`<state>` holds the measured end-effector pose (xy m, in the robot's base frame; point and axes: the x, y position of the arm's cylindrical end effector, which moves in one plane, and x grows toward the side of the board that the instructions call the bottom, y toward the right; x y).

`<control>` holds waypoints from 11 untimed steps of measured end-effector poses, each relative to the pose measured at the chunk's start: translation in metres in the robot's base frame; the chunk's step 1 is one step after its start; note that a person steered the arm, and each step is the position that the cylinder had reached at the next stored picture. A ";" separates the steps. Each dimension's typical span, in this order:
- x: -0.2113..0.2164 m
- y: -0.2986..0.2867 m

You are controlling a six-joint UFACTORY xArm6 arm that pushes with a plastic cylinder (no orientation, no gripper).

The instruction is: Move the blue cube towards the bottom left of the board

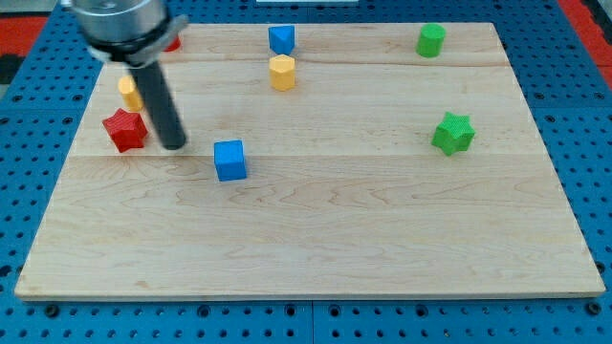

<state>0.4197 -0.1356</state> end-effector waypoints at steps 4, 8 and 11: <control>0.022 0.010; 0.088 -0.065; 0.080 -0.013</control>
